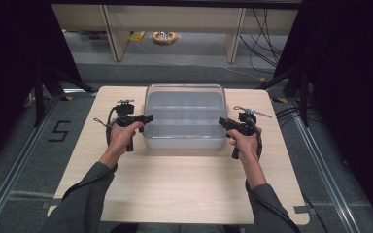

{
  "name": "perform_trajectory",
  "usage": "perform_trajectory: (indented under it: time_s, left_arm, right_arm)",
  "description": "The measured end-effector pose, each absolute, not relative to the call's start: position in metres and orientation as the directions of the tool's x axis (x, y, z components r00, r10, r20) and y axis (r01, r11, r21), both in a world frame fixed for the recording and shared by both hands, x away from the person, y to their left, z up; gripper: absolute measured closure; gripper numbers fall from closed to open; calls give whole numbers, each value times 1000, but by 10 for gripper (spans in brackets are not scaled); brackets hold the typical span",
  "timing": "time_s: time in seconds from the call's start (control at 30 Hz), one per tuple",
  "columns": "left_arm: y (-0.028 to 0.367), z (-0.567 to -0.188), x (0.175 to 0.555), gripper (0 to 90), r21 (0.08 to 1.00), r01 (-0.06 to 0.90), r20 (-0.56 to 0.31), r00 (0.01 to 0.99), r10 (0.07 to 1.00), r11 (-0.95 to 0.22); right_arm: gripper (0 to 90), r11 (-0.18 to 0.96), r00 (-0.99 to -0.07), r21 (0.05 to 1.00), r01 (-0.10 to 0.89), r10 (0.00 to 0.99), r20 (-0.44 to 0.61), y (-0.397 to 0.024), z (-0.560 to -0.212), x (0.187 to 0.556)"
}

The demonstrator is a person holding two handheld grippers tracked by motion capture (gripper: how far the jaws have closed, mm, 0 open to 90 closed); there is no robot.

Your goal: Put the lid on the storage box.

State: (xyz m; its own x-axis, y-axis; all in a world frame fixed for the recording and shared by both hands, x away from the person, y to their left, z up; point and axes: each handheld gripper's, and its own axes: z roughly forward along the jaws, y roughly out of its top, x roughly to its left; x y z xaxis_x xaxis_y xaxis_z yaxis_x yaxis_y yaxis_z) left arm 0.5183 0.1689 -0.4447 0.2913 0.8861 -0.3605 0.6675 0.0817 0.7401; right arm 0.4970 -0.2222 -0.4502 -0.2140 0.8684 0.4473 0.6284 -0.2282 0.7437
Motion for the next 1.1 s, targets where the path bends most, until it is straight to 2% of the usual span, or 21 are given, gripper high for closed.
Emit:
perform_trajectory:
  time_s: [0.1, 0.17, 0.23, 0.3, 0.37, 0.4, 0.5, 0.63, 0.67, 0.7, 0.77, 0.87, 0.93, 0.97, 1.07, 1.1]
  left_arm:
    - [166, -445, 517, 481, 742, 665, -344, 273, 898, 83]
    - [163, -447, 517, 517, 760, 649, -268, 295, 917, 14]
    - [161, -449, 517, 487, 757, 654, -268, 290, 919, 14]
    - [162, -450, 518, 483, 747, 664, -294, 280, 914, 37]
    - [164, -450, 518, 492, 741, 671, -304, 284, 910, 38]
    - [164, -450, 518, 495, 741, 671, -300, 286, 910, 34]
    - [164, -450, 518, 495, 736, 676, -307, 281, 909, 40]
    - [164, -450, 518, 494, 737, 674, -308, 280, 909, 42]
    - [164, -450, 518, 493, 740, 671, -307, 283, 909, 41]
    - [164, -451, 518, 496, 736, 675, -305, 283, 909, 37]
    - [165, -452, 518, 490, 734, 678, -314, 280, 907, 44]
    - [165, -452, 518, 491, 737, 674, -311, 287, 906, 40]
    - [165, -452, 518, 491, 735, 677, -315, 283, 906, 44]
    - [165, -452, 518, 489, 733, 678, -318, 278, 906, 49]
    - [165, -451, 517, 480, 731, 681, -319, 273, 907, 52]
    - [165, -451, 517, 470, 733, 678, -321, 274, 906, 54]
  right_arm:
    - [583, -227, -218, 746, 626, 868, 446, -222, -451, 497]
    - [580, -231, -220, 746, 625, 864, 452, -222, -451, 497]
    - [578, -268, -206, 730, 629, 848, 488, -223, -452, 497]
    - [569, -229, -220, 747, 624, 866, 449, -222, -451, 497]
    - [569, -245, -214, 739, 628, 858, 467, -222, -451, 498]
    - [568, -198, -250, 767, 610, 871, 423, -225, -453, 500]
    - [567, -198, -249, 767, 610, 871, 423, -225, -452, 500]
    - [556, -204, -237, 766, 609, 875, 421, -224, -451, 501]
    - [547, -239, -207, 740, 628, 866, 456, -220, -449, 499]
    - [535, -187, -232, 776, 603, 889, 394, -223, -450, 501]
    - [527, -165, -209, 779, 605, 911, 355, -219, -446, 498]
    - [526, -161, -244, 785, 598, 897, 369, -226, -448, 499]
    - [524, -190, -206, 763, 618, 897, 390, -225, -446, 495]
    - [525, -157, -240, 786, 597, 901, 362, -230, -448, 496]
    - [524, -185, -222, 774, 605, 894, 388, -231, -449, 494]
    - [523, -165, -241, 787, 594, 897, 370, -234, -450, 494]
